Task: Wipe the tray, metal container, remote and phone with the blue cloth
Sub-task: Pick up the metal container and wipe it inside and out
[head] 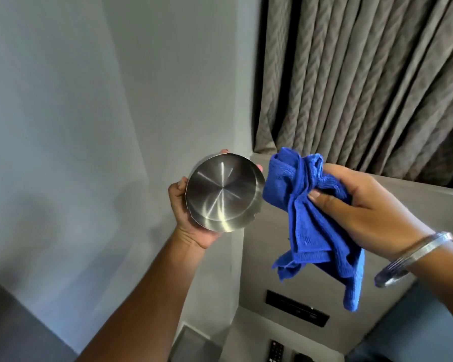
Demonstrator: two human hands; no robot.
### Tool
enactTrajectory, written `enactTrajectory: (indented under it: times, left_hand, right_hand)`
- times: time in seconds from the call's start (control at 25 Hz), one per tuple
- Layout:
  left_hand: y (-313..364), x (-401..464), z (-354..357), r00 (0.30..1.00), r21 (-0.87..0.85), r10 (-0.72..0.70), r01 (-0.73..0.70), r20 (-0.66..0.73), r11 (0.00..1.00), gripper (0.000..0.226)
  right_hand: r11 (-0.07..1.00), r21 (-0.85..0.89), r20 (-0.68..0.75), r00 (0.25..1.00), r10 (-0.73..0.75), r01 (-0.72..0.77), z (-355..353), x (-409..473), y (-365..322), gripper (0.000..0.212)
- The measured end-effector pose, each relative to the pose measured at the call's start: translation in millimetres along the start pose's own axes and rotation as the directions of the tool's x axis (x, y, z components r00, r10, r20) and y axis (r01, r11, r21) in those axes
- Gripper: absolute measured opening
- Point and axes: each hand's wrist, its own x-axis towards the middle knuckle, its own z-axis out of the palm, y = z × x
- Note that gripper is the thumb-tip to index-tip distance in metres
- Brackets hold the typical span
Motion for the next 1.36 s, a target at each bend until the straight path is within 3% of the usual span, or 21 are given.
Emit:
enactTrajectory:
  times: [0.12,0.28,0.44,0.6,0.68,0.76,0.84,0.88,0.96,1.04,1.16,1.24,1.28,1.36]
  left_hand:
    - [0.2,-8.0,-5.2,0.999,-0.017,0.024,-0.025,-0.046,1.000,0.069]
    - [-4.9,-10.7,-6.6,0.969,-0.164,-0.110,0.074,-0.222,0.984,0.070]
    - [-8.0,-11.8,-6.3,0.920,-0.180,-0.210,0.157,-0.332,0.971,0.077]
    - [-23.0,-13.1,-17.7,0.934,0.017,-0.264,0.276,-0.240,0.961,0.076]
    - [-35.1,-14.9,-22.1,0.922,0.130,-0.298,0.337,-0.248,0.932,0.068]
    - [-42.8,-16.1,-34.3,0.897,0.095,-0.323,0.365,-0.303,0.926,0.065]
    - [-49.3,-19.2,-53.8,0.873,0.051,-0.333,0.374,-0.355,0.926,0.065]
    - [-54.2,-21.3,-64.8,0.852,0.018,-0.357,0.393,-0.383,0.919,0.066]
    - [-69.6,-31.0,-94.3,0.785,-0.108,-0.432,0.431,-0.445,0.896,0.067]
    - [-88.3,-45.0,-132.2,0.690,-0.218,-0.499,0.458,-0.525,0.862,0.063]
    - [-114.7,-74.2,-187.2,0.594,-0.282,-0.560,0.499,-0.577,0.819,0.055]
    - [-142.4,-94.5,-217.9,0.544,-0.273,-0.599,0.564,-0.587,0.780,0.055]
    - [-158.3,-105.8,-233.1,0.521,-0.251,-0.605,0.597,-0.602,0.762,0.054]
    - [-194.1,-128.3,-260.4,0.448,-0.164,-0.599,0.695,-0.663,0.700,0.047]
  right_hand:
    - [0.984,-0.175,-0.047,0.998,-0.049,0.040,12.4,1.2,-8.1,0.015]
    - [0.983,-0.184,-0.074,0.997,-0.028,0.014,25.0,6.2,-8.4,0.022]
    - [0.966,-0.249,-0.068,0.996,0.054,-0.070,32.4,13.4,0.0,0.029]
    - [0.904,-0.415,-0.074,0.994,0.077,-0.101,60.1,26.0,11.8,0.015]
    - [0.865,-0.492,-0.005,0.994,0.106,-0.094,80.1,35.7,18.7,0.013]
    - [0.957,-0.260,0.194,0.964,0.181,-0.128,93.3,39.6,34.2,0.009]
    - [0.949,0.107,0.314,0.916,0.250,-0.296,96.8,32.5,50.5,0.004]
    - [0.873,0.285,0.270,0.907,0.324,-0.397,97.3,24.7,61.8,0.008]
    - [0.603,0.637,0.181,0.853,0.489,-0.480,100.6,6.5,85.9,0.019]
    - [0.304,0.867,0.161,0.800,0.579,-0.394,97.5,-10.7,111.1,0.027]
    - [-0.109,0.980,0.196,0.868,0.455,-0.164,93.0,-47.4,156.2,0.040]
    - [-0.213,0.965,0.249,0.777,0.579,-0.152,107.5,-76.9,193.4,0.058]
    - [-0.243,0.950,0.311,0.679,0.665,-0.198,123.6,-96.3,215.5,0.068]
    - [-0.305,0.920,0.392,0.561,0.729,-0.247,165.8,-130.6,253.8,0.070]
